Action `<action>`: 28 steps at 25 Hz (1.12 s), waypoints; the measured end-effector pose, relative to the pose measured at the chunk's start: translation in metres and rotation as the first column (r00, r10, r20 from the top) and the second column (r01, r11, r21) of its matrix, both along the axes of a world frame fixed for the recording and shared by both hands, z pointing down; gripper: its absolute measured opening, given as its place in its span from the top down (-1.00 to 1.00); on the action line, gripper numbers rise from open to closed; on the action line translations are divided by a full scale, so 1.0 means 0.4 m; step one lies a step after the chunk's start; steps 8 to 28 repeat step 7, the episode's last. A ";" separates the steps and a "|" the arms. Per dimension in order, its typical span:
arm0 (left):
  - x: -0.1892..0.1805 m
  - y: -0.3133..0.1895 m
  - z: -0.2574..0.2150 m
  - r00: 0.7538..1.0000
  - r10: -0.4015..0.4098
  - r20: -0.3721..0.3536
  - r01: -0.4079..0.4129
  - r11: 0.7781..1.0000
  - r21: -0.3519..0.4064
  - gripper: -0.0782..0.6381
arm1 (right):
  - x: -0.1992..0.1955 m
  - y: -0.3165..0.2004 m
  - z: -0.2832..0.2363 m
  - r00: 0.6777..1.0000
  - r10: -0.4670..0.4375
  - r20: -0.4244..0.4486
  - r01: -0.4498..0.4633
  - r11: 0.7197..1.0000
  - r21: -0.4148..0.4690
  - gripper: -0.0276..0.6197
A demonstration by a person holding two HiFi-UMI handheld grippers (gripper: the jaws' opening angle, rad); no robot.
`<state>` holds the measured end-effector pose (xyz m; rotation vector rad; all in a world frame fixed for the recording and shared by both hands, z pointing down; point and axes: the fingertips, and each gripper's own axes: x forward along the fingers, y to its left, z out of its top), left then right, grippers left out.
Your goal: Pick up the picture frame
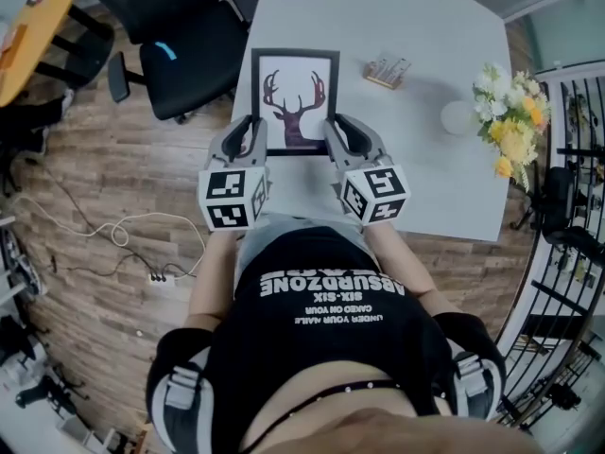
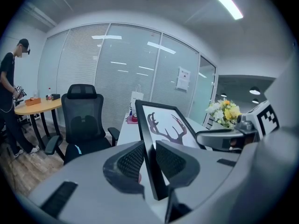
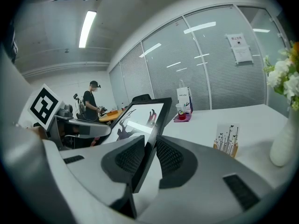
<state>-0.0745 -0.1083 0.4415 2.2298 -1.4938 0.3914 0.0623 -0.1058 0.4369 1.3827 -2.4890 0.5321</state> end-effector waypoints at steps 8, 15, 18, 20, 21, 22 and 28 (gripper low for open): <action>0.003 -0.011 0.000 1.000 0.005 0.010 -0.005 1.000 0.004 0.52 | 0.003 -0.007 -0.002 1.000 0.011 -0.001 -0.011 1.000 0.005 0.63; 0.003 -0.011 0.000 1.000 0.005 0.010 -0.005 1.000 0.004 0.52 | 0.003 -0.007 -0.002 1.000 0.011 -0.001 -0.011 1.000 0.005 0.63; 0.003 -0.011 0.000 1.000 0.005 0.010 -0.005 1.000 0.004 0.52 | 0.003 -0.007 -0.002 1.000 0.011 -0.001 -0.011 1.000 0.005 0.63; 0.003 -0.011 0.000 1.000 0.005 0.010 -0.005 1.000 0.004 0.52 | 0.003 -0.007 -0.002 1.000 0.011 -0.001 -0.011 1.000 0.005 0.63; 0.003 -0.011 0.000 1.000 0.005 0.010 -0.005 1.000 0.004 0.52 | 0.003 -0.007 -0.002 1.000 0.011 -0.001 -0.011 1.000 0.005 0.63; 0.003 -0.011 0.000 1.000 0.005 0.010 -0.005 1.000 0.004 0.52 | 0.003 -0.007 -0.002 1.000 0.011 -0.001 -0.011 1.000 0.005 0.63; 0.003 -0.011 0.000 1.000 0.005 0.010 -0.005 1.000 0.004 0.52 | 0.003 -0.007 -0.002 1.000 0.011 -0.001 -0.011 1.000 0.005 0.63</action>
